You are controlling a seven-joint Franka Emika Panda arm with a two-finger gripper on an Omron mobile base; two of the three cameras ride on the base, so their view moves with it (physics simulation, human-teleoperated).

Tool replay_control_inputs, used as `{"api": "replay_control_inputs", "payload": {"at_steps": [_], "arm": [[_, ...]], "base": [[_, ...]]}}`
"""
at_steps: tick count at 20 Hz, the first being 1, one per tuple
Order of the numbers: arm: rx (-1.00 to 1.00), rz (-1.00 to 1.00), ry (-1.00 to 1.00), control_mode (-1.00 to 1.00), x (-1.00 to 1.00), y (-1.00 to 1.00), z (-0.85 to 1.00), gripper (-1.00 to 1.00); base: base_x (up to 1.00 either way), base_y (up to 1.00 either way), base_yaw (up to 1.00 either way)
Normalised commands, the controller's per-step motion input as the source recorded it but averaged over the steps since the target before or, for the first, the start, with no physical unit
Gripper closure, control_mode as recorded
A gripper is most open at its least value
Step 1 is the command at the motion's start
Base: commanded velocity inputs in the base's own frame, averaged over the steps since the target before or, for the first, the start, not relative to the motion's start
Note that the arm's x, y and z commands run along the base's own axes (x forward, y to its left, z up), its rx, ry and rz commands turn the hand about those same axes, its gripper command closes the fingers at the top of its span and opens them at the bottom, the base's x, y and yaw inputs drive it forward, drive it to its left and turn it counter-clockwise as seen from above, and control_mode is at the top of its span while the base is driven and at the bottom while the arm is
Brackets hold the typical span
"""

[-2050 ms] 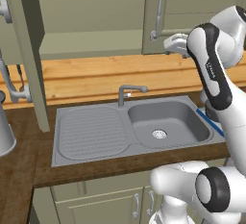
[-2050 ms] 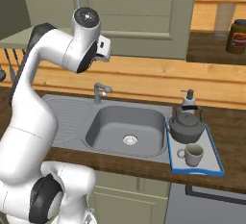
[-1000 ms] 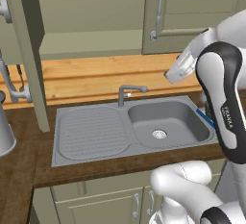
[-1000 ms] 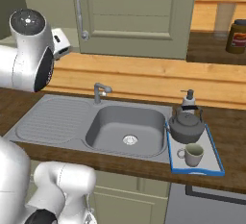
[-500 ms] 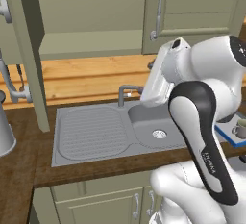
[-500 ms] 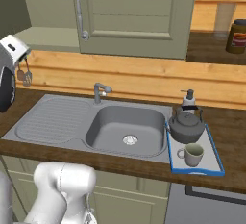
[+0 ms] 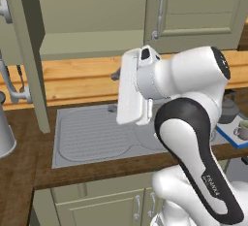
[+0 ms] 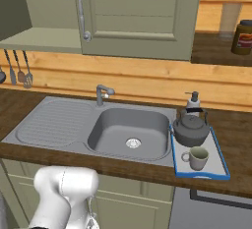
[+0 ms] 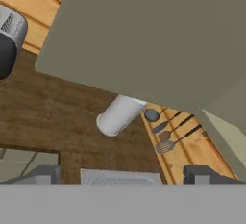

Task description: Pick the kettle from the counter and place it on the tray. Then pick the mug from the cabinet and place it on the tray. Then close the cabinet doors.

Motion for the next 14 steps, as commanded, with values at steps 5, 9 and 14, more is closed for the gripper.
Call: {"api": "replay_control_inputs", "payload": {"at_steps": [5,9,14], "arm": [[-0.04,0.1,-0.09,-1.0,-0.49,0.83,0.04,-1.0],[0.0,0.03,0.0,-1.0,-0.32,0.8,0.0,-1.0],[0.0,0.09,-0.04,-1.0,-0.28,0.46,0.0,-1.0]], "base": [[0.0,0.0,0.0],[0.0,0.0,0.0],[0.0,0.0,0.0]]}}
